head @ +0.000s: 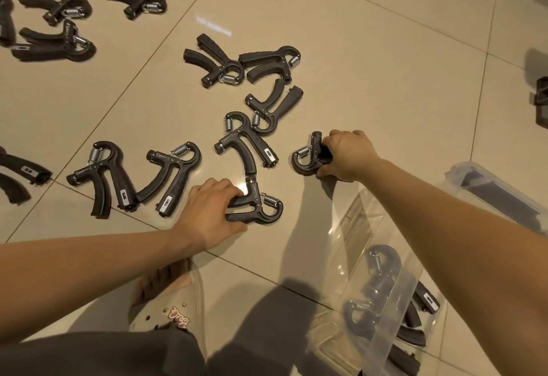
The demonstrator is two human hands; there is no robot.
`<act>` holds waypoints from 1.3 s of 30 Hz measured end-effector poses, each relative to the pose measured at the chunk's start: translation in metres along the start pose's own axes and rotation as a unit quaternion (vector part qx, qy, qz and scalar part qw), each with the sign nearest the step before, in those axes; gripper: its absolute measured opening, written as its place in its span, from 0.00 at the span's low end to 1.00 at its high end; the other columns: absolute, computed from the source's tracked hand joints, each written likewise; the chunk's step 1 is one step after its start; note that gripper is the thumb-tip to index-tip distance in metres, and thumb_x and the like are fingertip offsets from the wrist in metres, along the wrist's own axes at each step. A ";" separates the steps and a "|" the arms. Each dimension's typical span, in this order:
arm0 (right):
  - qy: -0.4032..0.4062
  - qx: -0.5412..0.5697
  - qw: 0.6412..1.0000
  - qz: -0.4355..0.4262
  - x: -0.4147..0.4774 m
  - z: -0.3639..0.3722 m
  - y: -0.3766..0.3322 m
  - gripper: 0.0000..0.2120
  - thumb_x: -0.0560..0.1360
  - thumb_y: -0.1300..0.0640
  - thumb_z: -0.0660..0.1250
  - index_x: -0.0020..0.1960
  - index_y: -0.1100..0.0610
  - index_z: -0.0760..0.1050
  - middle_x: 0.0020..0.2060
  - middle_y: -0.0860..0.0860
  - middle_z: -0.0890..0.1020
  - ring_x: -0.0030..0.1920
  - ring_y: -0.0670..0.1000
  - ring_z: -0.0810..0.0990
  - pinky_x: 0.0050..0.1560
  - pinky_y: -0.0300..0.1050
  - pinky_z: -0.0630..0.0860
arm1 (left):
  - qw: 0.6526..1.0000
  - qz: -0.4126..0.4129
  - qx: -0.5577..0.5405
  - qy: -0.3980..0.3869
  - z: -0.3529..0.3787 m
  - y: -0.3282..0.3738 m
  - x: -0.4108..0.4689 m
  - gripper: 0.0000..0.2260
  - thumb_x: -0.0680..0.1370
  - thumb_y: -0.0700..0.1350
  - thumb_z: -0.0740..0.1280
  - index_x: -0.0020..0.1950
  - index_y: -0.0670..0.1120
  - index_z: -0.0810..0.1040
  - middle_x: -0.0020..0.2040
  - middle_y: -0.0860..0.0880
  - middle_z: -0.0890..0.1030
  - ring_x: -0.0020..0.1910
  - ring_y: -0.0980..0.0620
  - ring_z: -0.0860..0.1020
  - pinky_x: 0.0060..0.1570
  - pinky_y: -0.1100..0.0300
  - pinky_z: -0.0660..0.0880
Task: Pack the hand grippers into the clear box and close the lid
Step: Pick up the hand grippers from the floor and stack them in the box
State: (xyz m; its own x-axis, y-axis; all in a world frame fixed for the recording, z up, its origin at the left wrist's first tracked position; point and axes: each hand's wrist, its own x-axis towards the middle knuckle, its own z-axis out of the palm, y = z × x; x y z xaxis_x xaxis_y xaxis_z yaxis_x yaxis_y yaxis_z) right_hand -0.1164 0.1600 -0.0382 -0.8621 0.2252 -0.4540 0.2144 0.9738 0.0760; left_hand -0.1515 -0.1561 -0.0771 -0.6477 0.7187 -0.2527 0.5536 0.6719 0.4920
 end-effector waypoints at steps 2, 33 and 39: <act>0.011 0.033 0.999 0.010 -0.009 -0.010 -0.003 0.24 0.68 0.37 0.75 0.54 0.53 0.78 0.45 0.48 0.73 0.46 0.54 0.75 0.51 0.49 0.66 | 1.000 0.007 -0.028 0.005 -0.003 0.006 -0.003 0.29 0.67 0.63 0.76 0.64 0.52 0.78 0.52 0.57 0.75 0.54 0.53 0.71 0.57 0.52 0.69; 0.087 0.164 0.968 0.168 -0.315 -0.019 0.095 0.21 0.67 0.35 0.72 0.49 0.50 0.78 0.44 0.45 0.75 0.43 0.48 0.74 0.42 0.45 0.76 | 0.964 0.260 -0.037 -0.036 -0.107 0.243 0.014 0.27 0.67 0.64 0.76 0.61 0.54 0.79 0.50 0.60 0.76 0.52 0.59 0.75 0.56 0.53 0.76; 0.040 0.209 0.948 0.237 -0.261 0.050 0.094 0.21 0.69 0.41 0.75 0.54 0.53 0.78 0.52 0.50 0.77 0.53 0.53 0.78 0.49 0.49 0.79 | 0.963 0.255 -0.083 -0.042 -0.072 0.251 0.018 0.27 0.65 0.65 0.73 0.60 0.55 0.80 0.49 0.60 0.76 0.52 0.59 0.75 0.54 0.53 0.75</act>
State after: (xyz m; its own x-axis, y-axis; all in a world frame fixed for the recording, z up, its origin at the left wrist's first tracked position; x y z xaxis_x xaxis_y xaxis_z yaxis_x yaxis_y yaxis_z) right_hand 0.1516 0.1916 0.0431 -0.6519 0.6523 -0.3867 0.7351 0.6687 -0.1114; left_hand -0.0622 0.0123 0.1015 -0.2657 0.9640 -0.0068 0.6923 0.1957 0.6945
